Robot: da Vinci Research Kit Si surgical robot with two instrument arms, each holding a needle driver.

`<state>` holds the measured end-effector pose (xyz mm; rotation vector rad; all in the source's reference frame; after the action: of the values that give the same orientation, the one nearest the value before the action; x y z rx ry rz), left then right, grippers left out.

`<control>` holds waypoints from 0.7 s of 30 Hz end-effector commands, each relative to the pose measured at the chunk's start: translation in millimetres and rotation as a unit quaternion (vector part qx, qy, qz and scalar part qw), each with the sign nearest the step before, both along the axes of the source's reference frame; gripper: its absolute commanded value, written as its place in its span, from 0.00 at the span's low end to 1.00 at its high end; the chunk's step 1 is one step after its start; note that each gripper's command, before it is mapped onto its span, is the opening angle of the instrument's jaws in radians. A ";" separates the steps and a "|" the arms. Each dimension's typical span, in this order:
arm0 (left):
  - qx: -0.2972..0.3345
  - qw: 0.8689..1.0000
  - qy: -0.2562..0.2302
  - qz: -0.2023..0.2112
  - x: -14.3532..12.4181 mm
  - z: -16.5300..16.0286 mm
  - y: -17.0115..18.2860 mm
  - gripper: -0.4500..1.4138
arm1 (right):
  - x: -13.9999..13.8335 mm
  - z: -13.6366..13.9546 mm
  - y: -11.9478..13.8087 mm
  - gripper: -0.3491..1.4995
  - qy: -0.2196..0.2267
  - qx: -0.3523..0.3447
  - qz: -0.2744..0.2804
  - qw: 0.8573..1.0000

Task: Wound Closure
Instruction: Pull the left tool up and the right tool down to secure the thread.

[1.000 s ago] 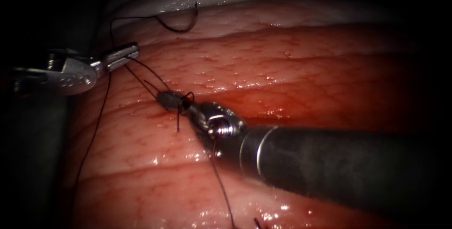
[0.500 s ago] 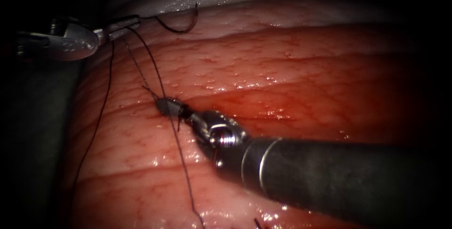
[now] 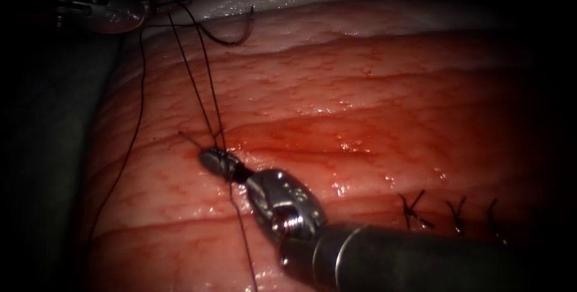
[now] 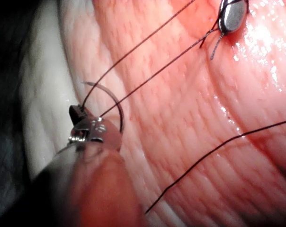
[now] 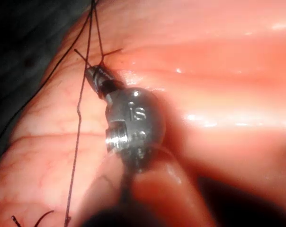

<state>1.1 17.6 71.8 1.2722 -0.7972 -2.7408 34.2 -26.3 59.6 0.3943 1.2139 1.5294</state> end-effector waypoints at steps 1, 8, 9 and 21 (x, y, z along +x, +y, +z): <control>-0.002 1.000 0.000 -0.001 -0.6 0.5 0.3 0.00 | 0.6 0.7 -0.3 0.00 -0.010 -0.009 -0.004 1.000; 0.000 1.000 0.002 -0.003 -0.7 -0.2 0.1 0.00 | 1.0 0.4 -0.1 0.00 -0.091 -0.084 -0.021 0.992; 0.001 1.000 -0.002 -0.003 -0.8 -0.4 -0.2 0.00 | 1.1 0.3 0.0 0.00 -0.101 -0.091 -0.022 0.990; 0.007 0.998 -0.055 0.013 -2.2 -7.6 -9.0 0.00 | 4.2 3.2 3.5 0.00 -0.130 -0.116 -0.055 0.983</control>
<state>-0.8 7.6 62.8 1.4574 -0.7592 -2.6741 37.6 -23.0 62.6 0.1387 1.1226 1.2974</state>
